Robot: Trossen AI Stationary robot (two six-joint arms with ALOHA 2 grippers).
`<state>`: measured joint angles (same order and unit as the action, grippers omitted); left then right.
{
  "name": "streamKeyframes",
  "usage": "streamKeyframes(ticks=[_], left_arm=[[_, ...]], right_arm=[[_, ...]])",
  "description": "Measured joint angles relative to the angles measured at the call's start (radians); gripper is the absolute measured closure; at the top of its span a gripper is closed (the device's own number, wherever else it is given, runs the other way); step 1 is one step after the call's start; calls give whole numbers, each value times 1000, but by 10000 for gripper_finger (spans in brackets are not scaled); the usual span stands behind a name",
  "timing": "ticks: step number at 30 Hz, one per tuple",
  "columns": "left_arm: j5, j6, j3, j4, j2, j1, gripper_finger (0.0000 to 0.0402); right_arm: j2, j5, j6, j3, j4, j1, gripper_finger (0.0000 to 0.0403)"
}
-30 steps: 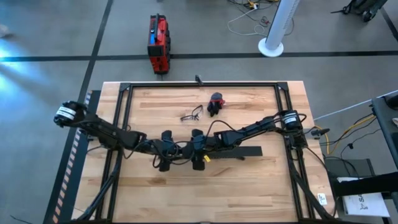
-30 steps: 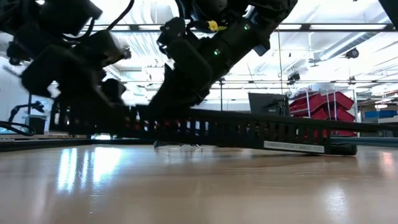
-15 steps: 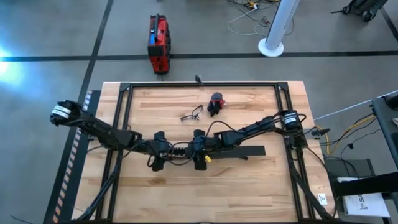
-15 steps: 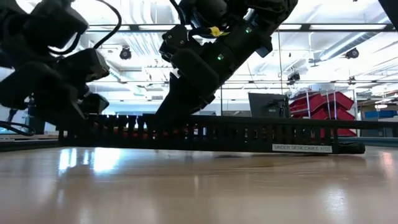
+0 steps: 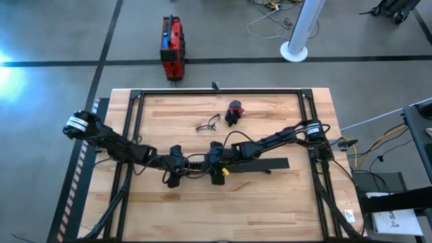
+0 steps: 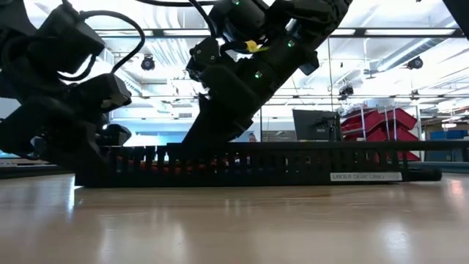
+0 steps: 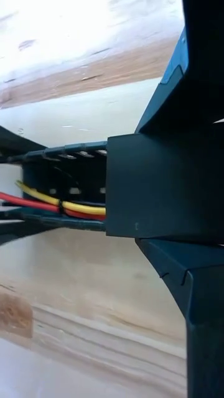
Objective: Ziptie cables
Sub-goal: Close the black cable duct lid
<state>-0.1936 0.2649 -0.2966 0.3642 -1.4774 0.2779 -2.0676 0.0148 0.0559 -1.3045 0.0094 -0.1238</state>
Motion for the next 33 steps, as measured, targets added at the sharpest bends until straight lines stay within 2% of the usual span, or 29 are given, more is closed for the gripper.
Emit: streamKeyframes(ticks=[8, 16, 21, 27, 33], left_arm=[[-5, -5, 1, 35, -27, 0, 175], [-6, -2, 2, 49, -24, 0, 187], [-5, -17, 3, 63, -23, 0, 181], [-7, -12, 3, 66, -20, -1, 187], [-15, -16, 7, 72, -20, -1, 187]], right_arm=[[-16, -31, 32, 0, 38, -3, 185], [-18, 26, -30, -23, 24, -3, 181], [-21, -46, 22, -21, 23, -4, 185], [-22, 28, -14, -20, 18, -13, 185], [-21, -20, 50, -21, 17, -27, 185]])
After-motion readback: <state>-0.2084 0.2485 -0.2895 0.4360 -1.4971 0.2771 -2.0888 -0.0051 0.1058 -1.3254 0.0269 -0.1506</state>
